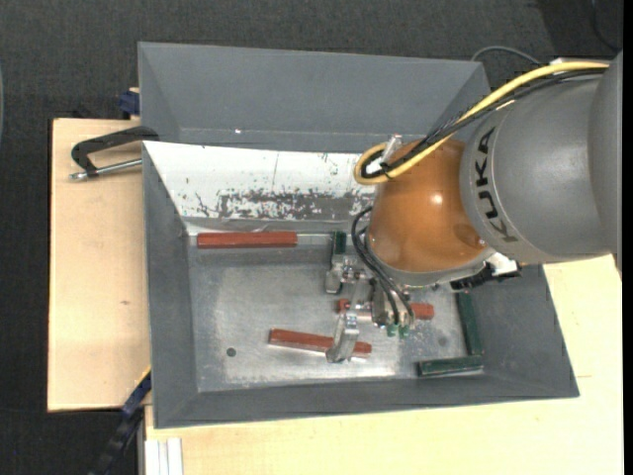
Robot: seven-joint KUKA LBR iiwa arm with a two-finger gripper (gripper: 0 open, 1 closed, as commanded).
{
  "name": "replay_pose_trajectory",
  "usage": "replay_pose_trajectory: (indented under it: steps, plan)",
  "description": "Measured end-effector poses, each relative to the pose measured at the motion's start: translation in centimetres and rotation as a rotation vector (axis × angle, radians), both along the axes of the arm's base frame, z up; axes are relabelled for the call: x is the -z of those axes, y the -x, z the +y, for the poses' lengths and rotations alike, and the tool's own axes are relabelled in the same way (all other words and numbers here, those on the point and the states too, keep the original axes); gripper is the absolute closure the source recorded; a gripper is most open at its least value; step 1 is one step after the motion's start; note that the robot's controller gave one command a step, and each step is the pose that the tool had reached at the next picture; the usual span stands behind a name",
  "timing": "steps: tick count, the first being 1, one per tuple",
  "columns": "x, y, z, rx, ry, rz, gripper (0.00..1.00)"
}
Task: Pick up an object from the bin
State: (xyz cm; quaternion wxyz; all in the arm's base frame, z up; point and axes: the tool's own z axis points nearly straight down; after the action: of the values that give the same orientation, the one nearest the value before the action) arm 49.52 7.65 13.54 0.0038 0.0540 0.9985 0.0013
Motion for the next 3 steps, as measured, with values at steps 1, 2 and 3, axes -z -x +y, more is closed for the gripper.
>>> replay_pose_trajectory:
  steps: [1,2,3]
  plan:
    - [2.5,0.1,2.2,0.08,0.0,0.008,0.0]
    - [6.7,0.5,1.1,0.147,0.002,0.013,0.0]
    - [6.5,0.3,1.3,0.145,0.0,0.007,1.0]
